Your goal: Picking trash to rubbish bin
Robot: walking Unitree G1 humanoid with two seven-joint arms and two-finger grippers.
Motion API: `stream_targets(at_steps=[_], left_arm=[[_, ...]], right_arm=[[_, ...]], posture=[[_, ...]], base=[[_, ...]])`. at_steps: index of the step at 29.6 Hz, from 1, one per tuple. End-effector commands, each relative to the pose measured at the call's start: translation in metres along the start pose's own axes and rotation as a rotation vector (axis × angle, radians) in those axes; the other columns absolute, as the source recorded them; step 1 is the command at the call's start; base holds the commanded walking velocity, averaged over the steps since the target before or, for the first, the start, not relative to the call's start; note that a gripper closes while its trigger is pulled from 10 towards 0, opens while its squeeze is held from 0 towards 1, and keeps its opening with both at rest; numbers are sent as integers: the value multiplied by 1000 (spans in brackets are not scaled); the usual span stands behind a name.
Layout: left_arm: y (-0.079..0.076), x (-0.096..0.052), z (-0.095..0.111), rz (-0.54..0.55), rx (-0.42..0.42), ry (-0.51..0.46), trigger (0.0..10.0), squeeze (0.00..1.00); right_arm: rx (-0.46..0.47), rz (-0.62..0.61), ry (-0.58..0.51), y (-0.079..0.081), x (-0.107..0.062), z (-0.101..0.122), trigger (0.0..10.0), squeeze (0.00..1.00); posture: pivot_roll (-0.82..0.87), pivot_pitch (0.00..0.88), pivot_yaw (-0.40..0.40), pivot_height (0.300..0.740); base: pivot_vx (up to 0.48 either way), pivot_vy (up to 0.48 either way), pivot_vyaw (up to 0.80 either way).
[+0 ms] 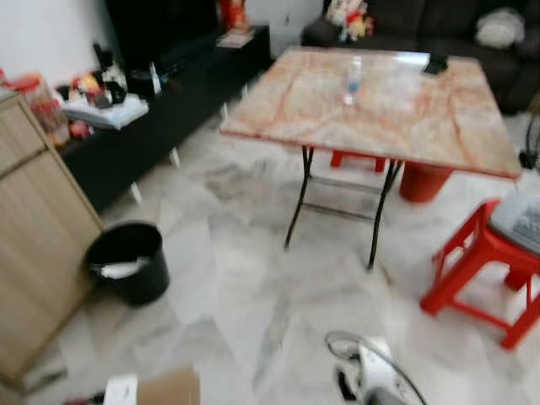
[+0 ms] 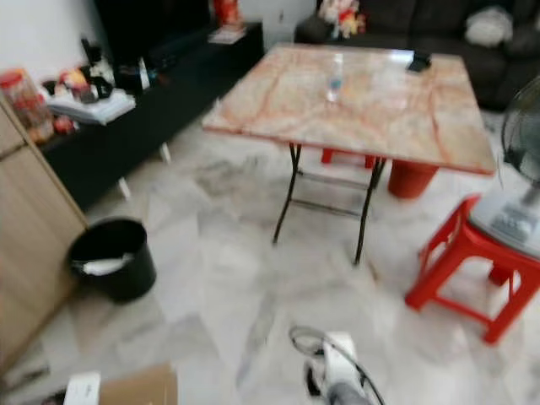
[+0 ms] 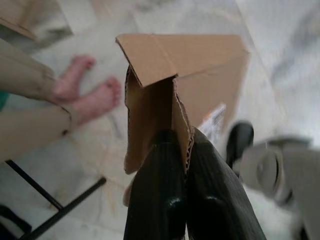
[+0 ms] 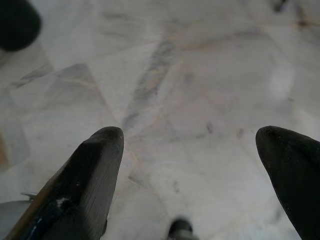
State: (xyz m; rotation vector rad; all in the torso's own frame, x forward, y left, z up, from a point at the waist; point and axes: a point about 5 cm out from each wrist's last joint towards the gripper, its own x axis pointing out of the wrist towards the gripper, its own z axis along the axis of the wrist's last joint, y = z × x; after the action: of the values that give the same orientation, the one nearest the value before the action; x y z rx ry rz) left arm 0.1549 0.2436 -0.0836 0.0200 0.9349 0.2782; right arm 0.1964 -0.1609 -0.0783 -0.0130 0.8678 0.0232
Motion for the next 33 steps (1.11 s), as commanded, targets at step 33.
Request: stream_targets(at_steps=[33], left_arm=[[-3, 0, -1, 15, -8, -6, 10000, 0]], right_arm=[[19, -11, 20, -6, -1, -5, 10000, 0]], posture=[[60, 4, 41, 740]], base=[[143, 0, 315]])
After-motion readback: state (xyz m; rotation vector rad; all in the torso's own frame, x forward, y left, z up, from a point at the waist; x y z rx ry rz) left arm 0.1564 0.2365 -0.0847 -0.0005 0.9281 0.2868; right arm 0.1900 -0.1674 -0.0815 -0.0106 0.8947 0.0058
